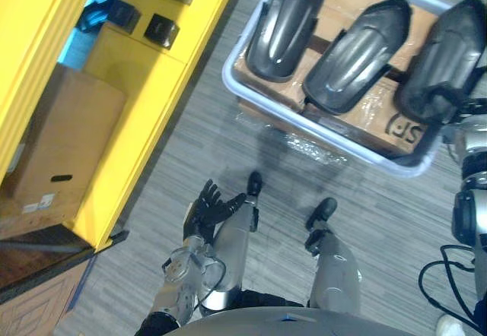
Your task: Walk over and take three plastic housings, then place them on the shelf
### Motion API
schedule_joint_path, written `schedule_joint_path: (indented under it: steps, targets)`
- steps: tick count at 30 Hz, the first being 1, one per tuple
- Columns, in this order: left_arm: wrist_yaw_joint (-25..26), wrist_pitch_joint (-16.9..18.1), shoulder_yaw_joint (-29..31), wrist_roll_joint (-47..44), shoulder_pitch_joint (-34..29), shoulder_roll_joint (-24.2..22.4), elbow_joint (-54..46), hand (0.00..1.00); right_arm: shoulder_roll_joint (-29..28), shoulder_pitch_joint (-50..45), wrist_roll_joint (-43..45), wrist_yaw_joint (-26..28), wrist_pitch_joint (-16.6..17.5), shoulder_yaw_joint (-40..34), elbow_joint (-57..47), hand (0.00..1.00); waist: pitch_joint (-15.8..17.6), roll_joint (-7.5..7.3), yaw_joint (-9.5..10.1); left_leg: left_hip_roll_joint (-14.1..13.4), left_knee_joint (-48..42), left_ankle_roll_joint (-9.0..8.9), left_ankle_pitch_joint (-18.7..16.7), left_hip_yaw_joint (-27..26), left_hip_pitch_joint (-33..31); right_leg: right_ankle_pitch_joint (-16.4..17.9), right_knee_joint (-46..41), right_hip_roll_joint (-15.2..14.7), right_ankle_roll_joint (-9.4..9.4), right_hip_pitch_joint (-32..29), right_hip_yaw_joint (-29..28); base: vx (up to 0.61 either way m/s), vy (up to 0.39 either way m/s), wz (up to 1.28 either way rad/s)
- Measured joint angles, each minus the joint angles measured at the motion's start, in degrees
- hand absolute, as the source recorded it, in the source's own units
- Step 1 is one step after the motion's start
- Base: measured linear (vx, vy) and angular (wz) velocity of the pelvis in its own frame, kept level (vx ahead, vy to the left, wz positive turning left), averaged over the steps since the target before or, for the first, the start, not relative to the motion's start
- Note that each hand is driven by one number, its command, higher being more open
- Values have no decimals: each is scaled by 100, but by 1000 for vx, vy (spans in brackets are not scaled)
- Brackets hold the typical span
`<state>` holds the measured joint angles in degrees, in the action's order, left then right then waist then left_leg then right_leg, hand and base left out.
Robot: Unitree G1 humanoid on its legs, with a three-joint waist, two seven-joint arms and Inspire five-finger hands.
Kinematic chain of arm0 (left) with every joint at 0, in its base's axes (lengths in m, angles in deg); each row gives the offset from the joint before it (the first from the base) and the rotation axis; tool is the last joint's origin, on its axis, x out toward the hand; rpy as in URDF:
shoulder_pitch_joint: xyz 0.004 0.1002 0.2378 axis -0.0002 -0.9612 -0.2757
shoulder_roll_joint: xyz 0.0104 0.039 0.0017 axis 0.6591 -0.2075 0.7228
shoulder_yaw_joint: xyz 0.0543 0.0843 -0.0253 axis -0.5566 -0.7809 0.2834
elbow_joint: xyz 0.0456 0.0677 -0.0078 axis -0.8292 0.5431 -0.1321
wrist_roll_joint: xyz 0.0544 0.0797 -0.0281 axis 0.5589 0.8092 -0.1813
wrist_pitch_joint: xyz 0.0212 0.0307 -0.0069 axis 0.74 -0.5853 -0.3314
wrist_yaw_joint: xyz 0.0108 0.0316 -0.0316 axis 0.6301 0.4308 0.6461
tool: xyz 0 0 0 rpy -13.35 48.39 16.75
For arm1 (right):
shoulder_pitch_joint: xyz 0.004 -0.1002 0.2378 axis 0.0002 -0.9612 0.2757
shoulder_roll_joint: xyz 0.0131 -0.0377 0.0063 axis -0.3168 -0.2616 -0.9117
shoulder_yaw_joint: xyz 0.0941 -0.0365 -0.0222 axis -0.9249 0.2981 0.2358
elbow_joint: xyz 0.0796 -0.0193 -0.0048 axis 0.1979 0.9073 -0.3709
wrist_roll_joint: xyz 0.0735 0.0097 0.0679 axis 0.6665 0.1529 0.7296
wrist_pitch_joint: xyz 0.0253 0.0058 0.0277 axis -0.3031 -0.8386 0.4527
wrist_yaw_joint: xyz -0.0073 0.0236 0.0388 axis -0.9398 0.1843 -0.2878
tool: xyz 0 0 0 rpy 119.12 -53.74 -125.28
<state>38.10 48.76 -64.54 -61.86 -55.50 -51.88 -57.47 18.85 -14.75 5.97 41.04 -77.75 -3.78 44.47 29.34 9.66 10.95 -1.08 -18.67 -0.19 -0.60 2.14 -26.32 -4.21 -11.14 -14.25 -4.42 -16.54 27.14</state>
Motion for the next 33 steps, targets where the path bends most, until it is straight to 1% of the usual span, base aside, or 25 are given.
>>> schedule_joint_path:
  steps: [1,4,7,11,16,21,22,23,24,26,27,29,30,32,33]
  targets:
    - [-2,23,1,-109,1,15,30,100,32,21,-160,-39,-76,12,25,0,2,5,-9,2,8,1,22,13,-44,10,-32,-10,16,-52,7,-10,9,7]
    - [-26,35,7,-149,-7,15,79,100,51,19,-165,-31,-90,16,101,0,9,38,-37,10,-4,2,26,27,-33,41,-107,-31,39,-60,32,-2,3,2]
    - [-96,34,9,-149,-7,17,92,100,53,13,-176,43,-1,49,83,0,9,38,-89,10,-12,1,26,33,-11,76,-178,-45,44,-59,33,0,0,0]
    - [-166,32,29,-149,-22,16,73,100,55,-82,-394,125,162,64,106,0,14,31,-104,-6,-13,-14,37,67,-7,84,-183,-25,53,-37,60,-17,8,3]
    - [-165,29,92,-141,-87,21,2,100,54,-210,-517,255,207,186,-22,0,51,-26,-132,-72,8,-42,56,63,79,97,-168,39,79,40,42,-7,0,-1]
    - [-191,27,346,-112,-348,52,-318,100,13,-665,-625,316,321,299,-619,0,107,-286,-163,-177,210,-112,101,0,354,104,-30,170,98,230,-17,1,-38,-9]
    - [-193,23,436,-111,-442,85,-420,100,-110,-797,-638,313,333,298,-823,0,117,-414,-182,-225,311,-143,122,-24,485,96,50,225,107,322,-47,25,-53,-10]
    - [-197,23,464,-110,-479,97,-471,100,-151,-872,-638,313,337,298,-909,0,122,-463,-182,-244,336,-149,125,-38,542,97,68,244,109,368,-53,40,-66,-10]
    - [-199,22,494,-109,-532,118,-551,100,-224,-1039,-645,293,355,271,-1105,0,122,-544,-187,-262,421,-175,143,-46,669,97,130,278,113,480,-47,42,-52,-2]
    - [-219,13,543,-87,-703,142,-875,100,-407,-1396,-678,90,519,133,-1571,0,128,-714,-204,-295,582,-212,169,-72,896,91,243,337,121,667,-59,53,-49,-3]
    - [-234,9,565,-86,-761,149,-995,100,-480,-1506,-744,27,563,60,-1748,0,121,-771,-205,-305,621,-220,175,-91,943,90,265,349,121,698,-63,55,-37,-9]
    - [-313,-78,662,-90,-910,152,-1492,100,-656,-2024,-1003,-226,759,-155,-2608,0,118,-949,-205,-336,798,-247,209,-144,1177,88,363,389,123,868,-75,60,-32,-9]
    - [-361,-97,710,-109,-942,148,-1610,100,-719,-2138,-1094,-284,829,-225,-2828,0,105,-987,-213,-343,830,-251,213,-159,1229,88,394,399,123,912,-82,66,-26,-8]
    - [-509,-138,825,-201,-952,153,-1906,100,-858,-2572,-1574,-466,1082,-308,-3536,0,76,-1078,-253,-350,944,-256,216,-188,1445,89,478,425,122,1105,-90,72,-21,-3]
    - [-618,-208,934,-361,-957,159,-2063,100,-1005,-2752,-1899,-540,1224,-342,-3826,0,22,-1152,-297,-351,1022,-256,216,-201,1555,89,560,443,121,1209,-86,71,-15,0]
